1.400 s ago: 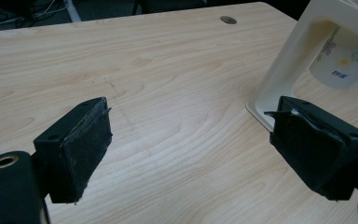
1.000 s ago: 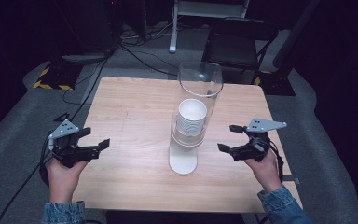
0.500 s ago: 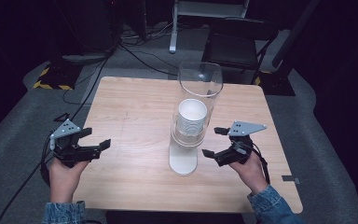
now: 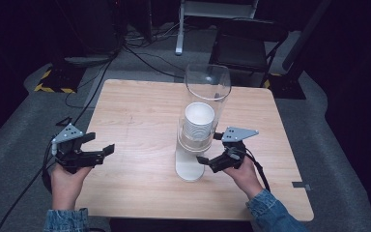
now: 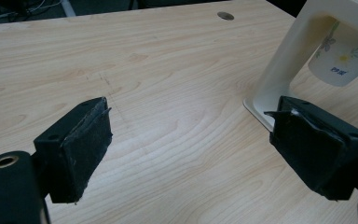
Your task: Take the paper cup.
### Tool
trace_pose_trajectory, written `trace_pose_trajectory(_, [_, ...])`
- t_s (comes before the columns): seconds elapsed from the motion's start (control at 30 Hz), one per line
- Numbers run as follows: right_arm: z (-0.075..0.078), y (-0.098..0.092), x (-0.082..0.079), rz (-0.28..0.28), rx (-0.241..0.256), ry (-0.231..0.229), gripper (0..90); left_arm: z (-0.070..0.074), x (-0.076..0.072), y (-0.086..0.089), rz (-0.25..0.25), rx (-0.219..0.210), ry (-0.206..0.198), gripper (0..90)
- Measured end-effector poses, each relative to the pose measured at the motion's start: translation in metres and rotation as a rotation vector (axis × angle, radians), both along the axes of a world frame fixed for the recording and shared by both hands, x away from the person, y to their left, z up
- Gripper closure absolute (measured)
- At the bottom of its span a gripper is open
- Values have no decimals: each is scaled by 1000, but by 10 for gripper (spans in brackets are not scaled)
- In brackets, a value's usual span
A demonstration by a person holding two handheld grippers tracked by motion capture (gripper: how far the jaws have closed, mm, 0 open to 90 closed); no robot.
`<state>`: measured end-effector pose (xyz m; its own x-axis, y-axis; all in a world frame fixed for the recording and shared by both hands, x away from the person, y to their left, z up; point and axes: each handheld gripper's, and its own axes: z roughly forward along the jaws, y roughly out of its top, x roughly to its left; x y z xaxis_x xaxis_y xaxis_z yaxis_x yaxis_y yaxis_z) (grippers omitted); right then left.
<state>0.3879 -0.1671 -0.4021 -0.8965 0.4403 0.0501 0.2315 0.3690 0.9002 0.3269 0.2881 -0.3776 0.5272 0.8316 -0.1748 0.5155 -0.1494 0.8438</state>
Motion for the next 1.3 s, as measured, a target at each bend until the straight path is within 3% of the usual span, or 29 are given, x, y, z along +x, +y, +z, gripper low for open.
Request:
trace_pose_trajectory(0.17, [-7, 9, 3, 21, 36, 1, 2, 0, 0, 1, 1, 0, 0, 124])
trace_pose_trajectory(0.3, [-16, 15, 8, -12, 65, 18, 37, -1, 0, 1, -5, -5, 8, 125])
trace_pose_trajectory(0.4, [-21, 18, 10, 9, 87, 14, 54, -1, 1, 0, -7, -4, 11, 125])
trace_pose_trajectory(0.57, [-24, 24, 8, -23, 106, -41, 123, -2, 1, 0, -6, 0, 9, 125])
trace_pose_trajectory(0.7, [-24, 28, 1, -70, 112, -115, 227, -2, 1, 0, -6, 0, 8, 125])
trace_pose_trajectory(0.8, [-25, 28, -1, -74, 106, -118, 283, -2, 1, 0, -6, -1, 8, 125])
trace_pose_trajectory(1.3, [-25, 25, 2, -47, 92, -114, 308, -3, 1, -1, -6, -3, 13, 125])
